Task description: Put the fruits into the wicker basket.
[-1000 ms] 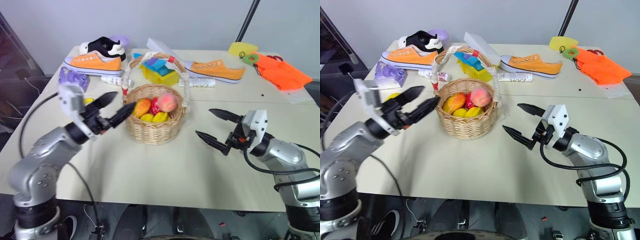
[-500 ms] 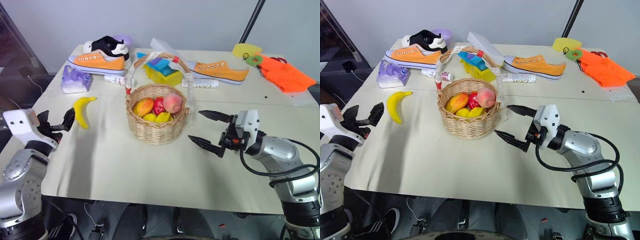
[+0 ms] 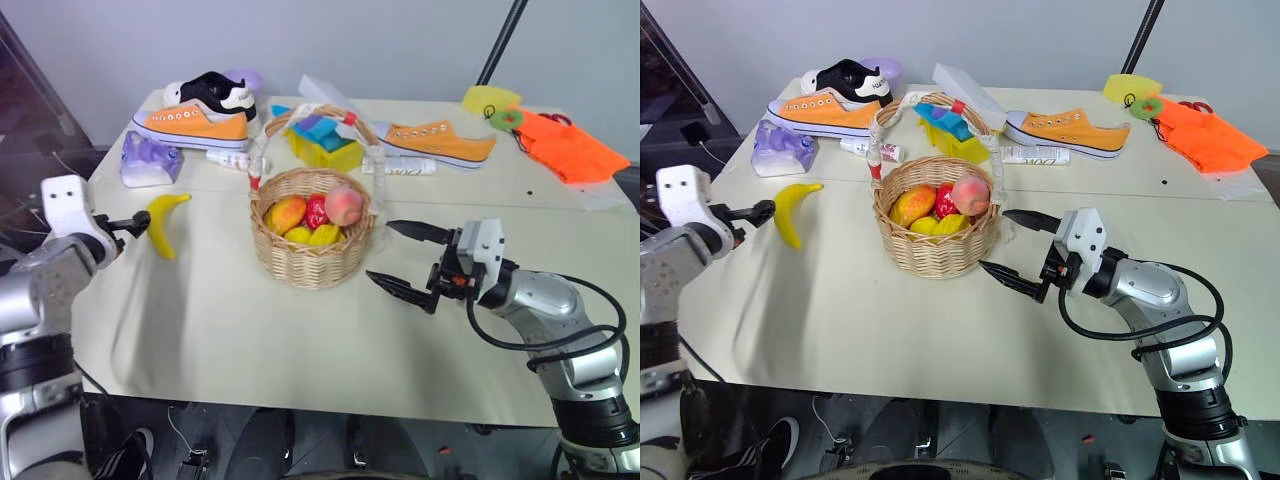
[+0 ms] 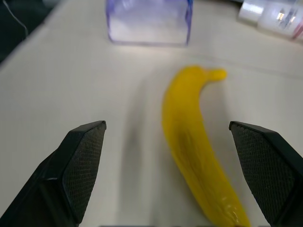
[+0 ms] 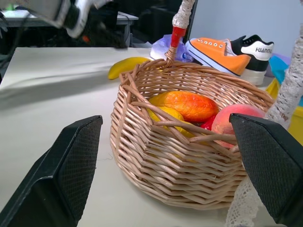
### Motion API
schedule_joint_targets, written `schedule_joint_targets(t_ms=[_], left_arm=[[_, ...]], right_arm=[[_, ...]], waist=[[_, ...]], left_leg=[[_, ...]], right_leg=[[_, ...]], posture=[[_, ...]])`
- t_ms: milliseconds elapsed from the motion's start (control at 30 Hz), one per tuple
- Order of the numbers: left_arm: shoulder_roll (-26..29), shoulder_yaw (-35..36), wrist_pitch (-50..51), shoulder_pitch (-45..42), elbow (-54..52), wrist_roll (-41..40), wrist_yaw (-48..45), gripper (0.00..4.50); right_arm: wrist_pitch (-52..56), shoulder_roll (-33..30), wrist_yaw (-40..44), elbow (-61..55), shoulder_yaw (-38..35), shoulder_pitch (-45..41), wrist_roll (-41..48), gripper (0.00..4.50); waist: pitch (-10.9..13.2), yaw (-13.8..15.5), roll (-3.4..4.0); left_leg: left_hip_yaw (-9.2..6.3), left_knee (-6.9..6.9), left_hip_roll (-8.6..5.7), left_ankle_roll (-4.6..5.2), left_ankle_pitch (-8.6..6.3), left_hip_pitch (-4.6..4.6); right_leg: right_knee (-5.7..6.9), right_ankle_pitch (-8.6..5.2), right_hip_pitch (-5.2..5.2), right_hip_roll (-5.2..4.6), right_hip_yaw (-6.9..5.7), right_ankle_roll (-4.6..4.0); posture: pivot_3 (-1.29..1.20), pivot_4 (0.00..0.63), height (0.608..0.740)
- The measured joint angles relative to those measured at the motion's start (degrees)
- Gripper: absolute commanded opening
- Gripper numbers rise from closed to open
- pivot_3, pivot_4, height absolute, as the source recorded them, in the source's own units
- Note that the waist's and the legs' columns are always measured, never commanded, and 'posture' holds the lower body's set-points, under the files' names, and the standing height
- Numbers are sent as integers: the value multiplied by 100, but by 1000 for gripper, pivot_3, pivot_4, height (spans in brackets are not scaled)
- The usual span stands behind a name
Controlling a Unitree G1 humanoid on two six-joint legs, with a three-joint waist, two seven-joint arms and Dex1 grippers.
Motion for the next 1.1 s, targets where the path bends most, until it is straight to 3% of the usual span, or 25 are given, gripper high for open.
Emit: schedule_joint_targets(t_ms=[167, 400, 500, 633, 867, 1100], left_arm=[[-117, -452, -101, -370, 621, 244, -276, 4435], [-434, -520, -311, -453, 1072, 446, -286, 4435], [-474, -523, -350, -453, 1073, 516, -289, 3722], [-577, -509, -358, -474, 1060, 524, -283, 1790], [-666, -292, -613, -145, 539, 698, 126, 1790], [-795, 258, -213, 790, -1262, 318, 184, 1790]], right_arm=[[21, 2, -125, -21, 0, 24, -3, 4500], [45, 0, -212, -133, -2, 86, -2, 4500], [48, 0, -251, -133, -2, 87, -4, 4500], [48, 0, -260, -133, 2, 86, -38, 4500], [46, 0, -255, -129, 2, 87, -96, 4500], [-6, 5, -232, -43, -8, 77, -114, 4500]], waist=[[-1, 0, -2], [-2, 19, -2], [-2, 20, -2], [-2, 28, -2], [-2, -14, -2], [-3, -11, -2]], left_leg=[[0, 0, 0, 0, 0, -1], [0, 1, 0, -1, 0, -3], [0, 1, 0, -1, 0, -3], [0, 1, 0, -1, 0, -3], [0, 0, 0, -1, 0, -3], [0, -1, 0, -2, -1, -1]], right_leg=[[-1, 0, -1, -1, 1, 0], [-1, 1, -2, -3, 1, 1], [-1, 1, -2, -3, 1, 1], [-1, 1, -1, -4, 1, 1], [1, 1, -4, -4, 1, 1], [0, 1, -1, -5, 2, 0]], posture=[[0, 150, 740], [0, 150, 740], [0, 150, 740], [0, 150, 740], [0, 150, 740], [0, 150, 740]])
